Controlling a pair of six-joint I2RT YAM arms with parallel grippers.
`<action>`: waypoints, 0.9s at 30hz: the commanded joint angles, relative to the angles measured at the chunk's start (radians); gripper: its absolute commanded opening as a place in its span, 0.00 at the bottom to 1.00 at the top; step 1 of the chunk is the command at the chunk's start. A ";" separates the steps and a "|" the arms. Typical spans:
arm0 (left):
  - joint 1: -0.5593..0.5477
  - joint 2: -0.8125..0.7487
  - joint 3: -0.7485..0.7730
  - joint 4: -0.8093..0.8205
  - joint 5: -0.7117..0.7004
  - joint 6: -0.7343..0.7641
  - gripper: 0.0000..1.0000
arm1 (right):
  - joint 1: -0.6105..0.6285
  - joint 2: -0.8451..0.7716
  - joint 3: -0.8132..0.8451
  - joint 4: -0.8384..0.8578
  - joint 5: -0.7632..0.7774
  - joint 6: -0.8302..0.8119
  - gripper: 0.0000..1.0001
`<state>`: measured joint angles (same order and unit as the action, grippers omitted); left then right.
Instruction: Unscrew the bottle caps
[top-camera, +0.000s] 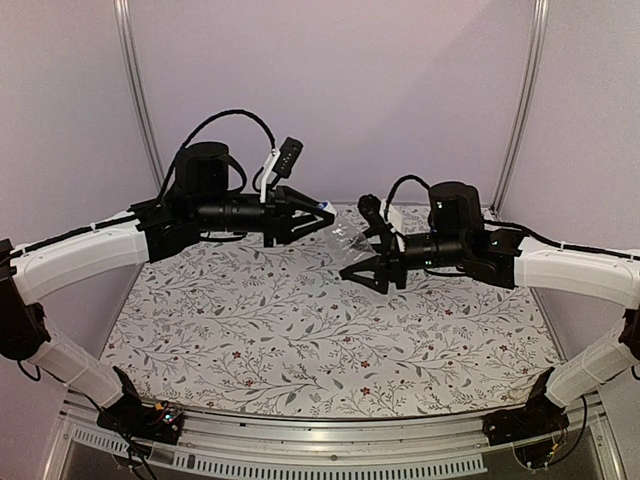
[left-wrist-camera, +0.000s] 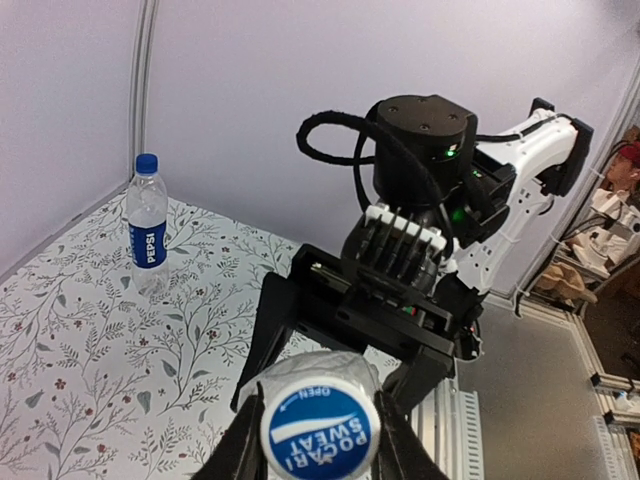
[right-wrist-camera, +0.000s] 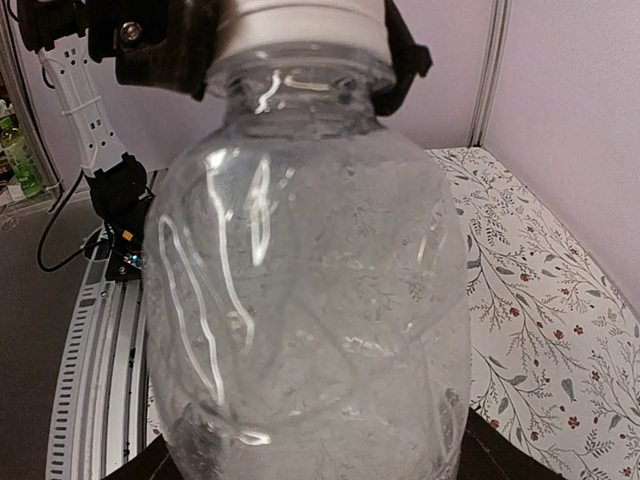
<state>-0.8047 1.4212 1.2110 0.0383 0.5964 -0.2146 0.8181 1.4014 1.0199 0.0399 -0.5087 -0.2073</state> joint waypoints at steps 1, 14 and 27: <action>-0.004 -0.007 0.012 0.000 0.027 -0.002 0.09 | 0.003 0.014 -0.008 0.031 0.014 -0.001 0.73; -0.006 -0.013 0.012 -0.001 0.016 0.007 0.12 | 0.003 0.019 -0.020 0.048 -0.020 -0.003 0.57; -0.006 -0.016 0.052 0.051 -0.011 -0.017 0.92 | -0.063 -0.072 -0.220 0.462 -0.127 0.140 0.44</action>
<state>-0.8070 1.4204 1.2285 0.0372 0.5938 -0.2188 0.7948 1.3827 0.8417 0.2947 -0.5735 -0.1379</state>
